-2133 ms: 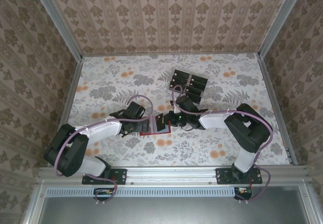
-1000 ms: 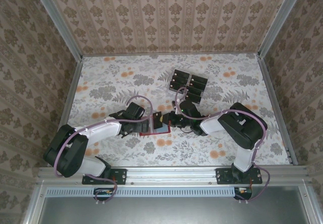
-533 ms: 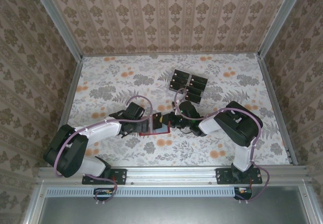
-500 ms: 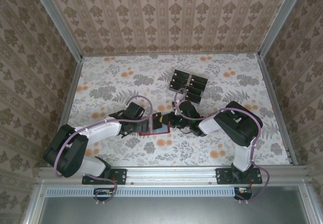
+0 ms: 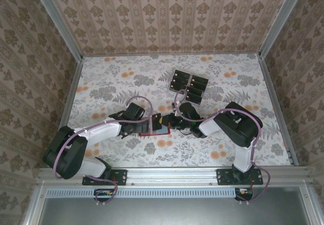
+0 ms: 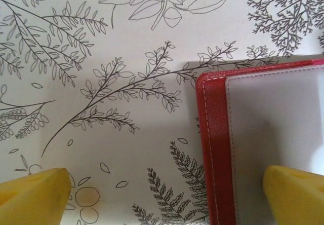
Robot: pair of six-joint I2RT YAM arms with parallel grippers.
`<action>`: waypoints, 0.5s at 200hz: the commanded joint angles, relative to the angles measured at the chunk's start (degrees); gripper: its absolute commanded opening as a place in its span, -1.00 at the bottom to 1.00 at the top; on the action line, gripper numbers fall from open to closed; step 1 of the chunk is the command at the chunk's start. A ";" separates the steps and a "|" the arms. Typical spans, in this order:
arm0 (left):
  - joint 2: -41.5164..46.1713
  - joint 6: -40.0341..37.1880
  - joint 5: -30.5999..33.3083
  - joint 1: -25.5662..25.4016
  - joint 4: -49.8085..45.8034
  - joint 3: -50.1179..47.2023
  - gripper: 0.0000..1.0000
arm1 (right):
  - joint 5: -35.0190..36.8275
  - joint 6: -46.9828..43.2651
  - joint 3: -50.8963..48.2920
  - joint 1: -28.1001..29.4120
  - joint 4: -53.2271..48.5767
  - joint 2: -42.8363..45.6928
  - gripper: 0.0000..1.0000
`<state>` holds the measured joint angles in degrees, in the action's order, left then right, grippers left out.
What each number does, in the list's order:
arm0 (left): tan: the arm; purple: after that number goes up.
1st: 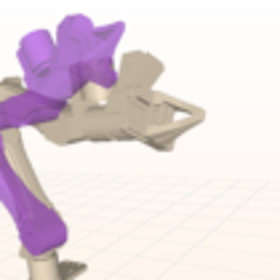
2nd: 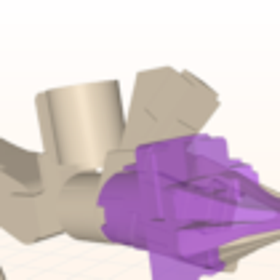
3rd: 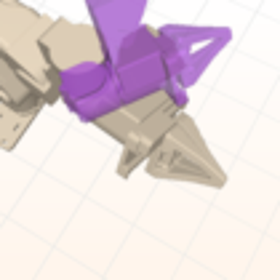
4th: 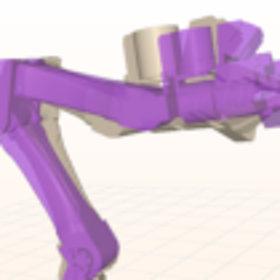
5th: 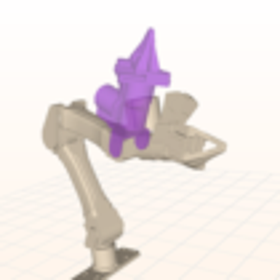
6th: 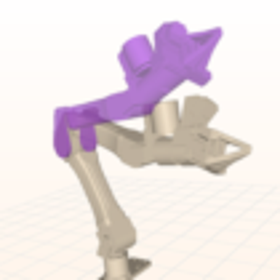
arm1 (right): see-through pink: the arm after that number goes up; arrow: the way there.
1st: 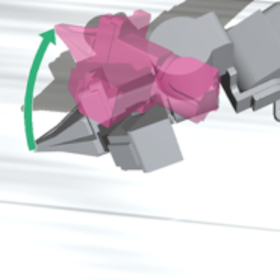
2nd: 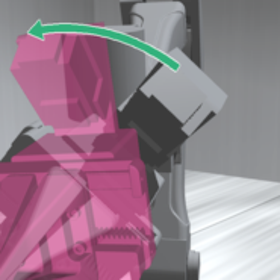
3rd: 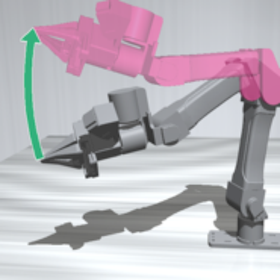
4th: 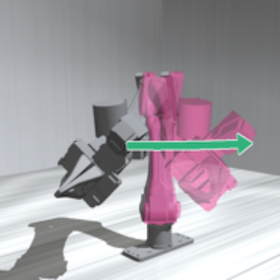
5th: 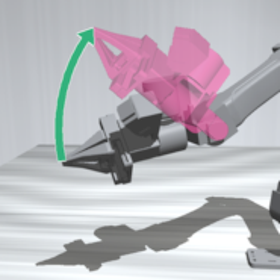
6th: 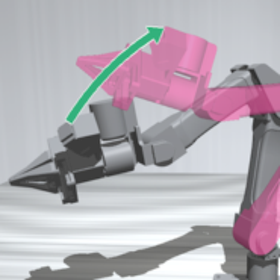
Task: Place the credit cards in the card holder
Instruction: Insert the credit card into the card slot.
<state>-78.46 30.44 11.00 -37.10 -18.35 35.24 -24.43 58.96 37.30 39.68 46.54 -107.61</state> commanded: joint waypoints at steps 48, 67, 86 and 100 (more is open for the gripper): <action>5.51 0.60 0.78 -1.32 -4.26 1.27 1.00 | 1.86 -1.57 -1.44 -0.39 -2.52 2.71 -1.00; 5.12 0.59 0.47 -2.52 -3.65 1.58 0.99 | 2.01 -1.40 -1.54 -0.39 -2.34 2.27 -1.00; 3.91 0.83 0.40 -3.91 -2.31 1.35 1.00 | 1.93 -1.23 -1.53 -0.38 -2.12 2.08 -1.00; 2.45 1.41 0.62 -4.75 -1.62 1.23 1.00 | 1.93 -1.24 -1.53 -0.37 -2.25 2.14 -1.00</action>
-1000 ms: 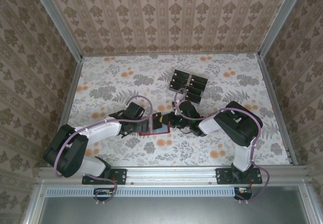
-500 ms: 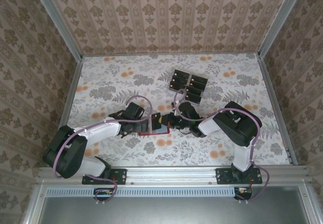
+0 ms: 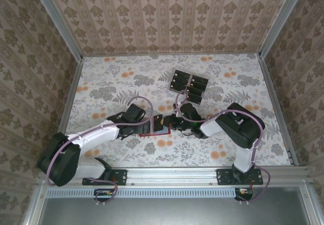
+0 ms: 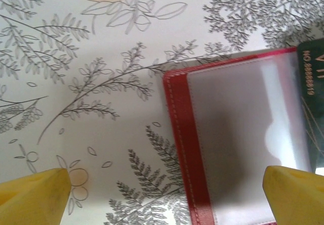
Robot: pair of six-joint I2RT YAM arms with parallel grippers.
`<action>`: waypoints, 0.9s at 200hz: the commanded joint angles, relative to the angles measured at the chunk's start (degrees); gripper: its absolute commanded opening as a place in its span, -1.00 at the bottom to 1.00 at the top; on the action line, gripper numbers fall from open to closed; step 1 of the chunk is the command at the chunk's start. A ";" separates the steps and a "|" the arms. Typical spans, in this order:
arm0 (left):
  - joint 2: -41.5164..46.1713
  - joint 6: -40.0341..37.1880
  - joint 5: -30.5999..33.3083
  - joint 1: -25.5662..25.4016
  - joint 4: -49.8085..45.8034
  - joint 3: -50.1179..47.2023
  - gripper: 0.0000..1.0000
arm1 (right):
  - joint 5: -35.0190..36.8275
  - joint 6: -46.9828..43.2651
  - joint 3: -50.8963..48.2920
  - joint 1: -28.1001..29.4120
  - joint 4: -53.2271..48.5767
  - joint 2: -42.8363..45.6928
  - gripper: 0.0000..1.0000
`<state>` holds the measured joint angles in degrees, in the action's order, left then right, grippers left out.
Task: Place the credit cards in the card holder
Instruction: Insert the credit card into the card slot.
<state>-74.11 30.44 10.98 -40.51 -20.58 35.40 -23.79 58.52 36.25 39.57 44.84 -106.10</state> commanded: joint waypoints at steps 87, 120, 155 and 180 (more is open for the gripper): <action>-4.26 7.86 3.57 -1.96 -0.78 -1.38 1.00 | 2.26 -0.87 -0.85 -0.29 -0.90 0.67 -1.00; -3.24 7.89 3.72 -2.03 -0.88 -1.73 0.99 | 2.42 -0.78 -0.66 -0.28 -0.72 0.55 -1.00; -3.06 8.00 3.34 -2.03 -0.33 -2.25 1.00 | 1.93 -0.67 0.20 -0.28 -0.27 0.19 -1.00; -3.24 8.11 3.02 -2.03 0.24 -2.59 1.00 | 1.05 -0.51 0.73 -0.28 0.16 -0.60 -1.00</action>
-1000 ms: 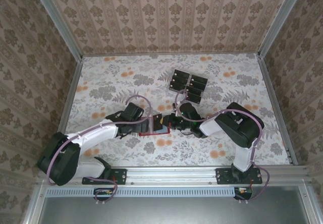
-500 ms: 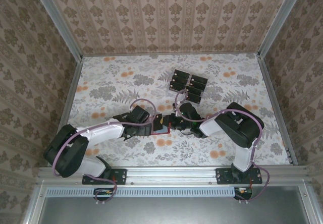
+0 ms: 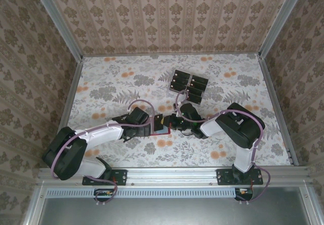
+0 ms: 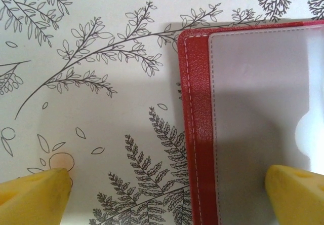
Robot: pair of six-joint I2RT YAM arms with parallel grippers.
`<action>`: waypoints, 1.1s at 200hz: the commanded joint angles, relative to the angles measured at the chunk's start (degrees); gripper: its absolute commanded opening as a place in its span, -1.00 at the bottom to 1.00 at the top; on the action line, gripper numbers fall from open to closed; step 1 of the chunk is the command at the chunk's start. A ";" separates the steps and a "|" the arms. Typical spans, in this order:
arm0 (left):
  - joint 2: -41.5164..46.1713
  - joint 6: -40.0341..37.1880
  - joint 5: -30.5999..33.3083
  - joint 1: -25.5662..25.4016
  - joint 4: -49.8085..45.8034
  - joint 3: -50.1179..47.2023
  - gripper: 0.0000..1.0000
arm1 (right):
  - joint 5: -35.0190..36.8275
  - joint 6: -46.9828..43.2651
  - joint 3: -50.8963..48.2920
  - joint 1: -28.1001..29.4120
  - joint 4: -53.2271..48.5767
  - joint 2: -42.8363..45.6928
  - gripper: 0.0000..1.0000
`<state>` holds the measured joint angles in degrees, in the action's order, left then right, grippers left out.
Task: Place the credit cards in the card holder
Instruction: Insert the credit card into the card slot.
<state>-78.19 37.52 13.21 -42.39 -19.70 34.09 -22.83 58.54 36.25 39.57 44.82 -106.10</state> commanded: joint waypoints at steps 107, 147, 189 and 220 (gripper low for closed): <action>0.59 1.33 0.40 -0.16 0.29 -2.10 1.00 | -1.91 0.46 2.69 1.42 1.23 -2.98 -1.00; 0.69 1.25 0.37 -0.20 0.35 -2.27 1.00 | -3.17 2.16 2.25 1.81 3.44 -3.32 -1.00; 0.84 1.33 0.41 -0.18 0.34 -2.41 1.00 | -3.55 3.93 1.98 2.26 5.38 -3.78 -1.00; 1.12 1.31 0.60 -0.20 0.14 -2.36 0.99 | -2.86 3.89 1.31 2.26 5.54 -3.95 -1.00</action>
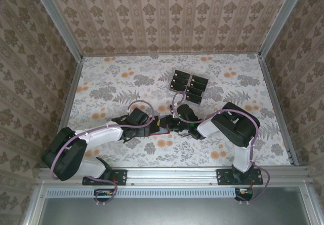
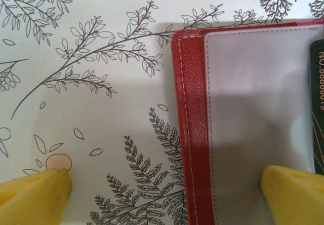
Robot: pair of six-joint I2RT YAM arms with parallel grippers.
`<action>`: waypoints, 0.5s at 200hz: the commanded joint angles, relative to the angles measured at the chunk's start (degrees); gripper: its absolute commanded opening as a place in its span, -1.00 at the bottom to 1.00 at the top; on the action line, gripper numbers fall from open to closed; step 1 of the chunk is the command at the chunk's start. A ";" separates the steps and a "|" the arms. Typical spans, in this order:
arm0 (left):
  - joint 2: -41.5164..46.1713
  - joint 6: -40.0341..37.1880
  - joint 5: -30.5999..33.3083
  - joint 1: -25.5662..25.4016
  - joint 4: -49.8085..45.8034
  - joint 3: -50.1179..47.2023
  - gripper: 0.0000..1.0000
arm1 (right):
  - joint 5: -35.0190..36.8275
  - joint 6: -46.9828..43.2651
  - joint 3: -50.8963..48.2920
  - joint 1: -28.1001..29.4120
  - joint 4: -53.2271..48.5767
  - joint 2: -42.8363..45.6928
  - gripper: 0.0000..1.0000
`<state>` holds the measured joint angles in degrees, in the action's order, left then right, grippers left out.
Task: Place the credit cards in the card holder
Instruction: Insert the credit card into the card slot.
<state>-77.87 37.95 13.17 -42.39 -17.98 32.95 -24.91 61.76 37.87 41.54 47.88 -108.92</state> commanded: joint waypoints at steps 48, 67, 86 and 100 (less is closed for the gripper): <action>2.10 1.38 1.89 -0.07 -2.88 -1.53 1.00 | 0.82 0.43 -0.70 -0.31 2.22 -1.00 -1.00; 2.76 1.79 2.13 -0.14 -2.93 -1.91 1.00 | 0.82 0.41 -0.12 -0.32 1.96 -1.53 -1.00; 2.85 1.95 2.20 -0.13 -2.62 -2.01 1.00 | 0.76 0.47 0.17 -0.33 2.04 -2.35 -1.00; 2.73 1.99 1.88 -0.11 -2.35 -2.01 1.00 | 0.77 0.67 0.28 -0.36 2.22 -2.94 -1.00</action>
<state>-75.94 38.81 14.00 -42.39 -18.46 31.66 -24.84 61.78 37.78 41.41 48.73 -110.08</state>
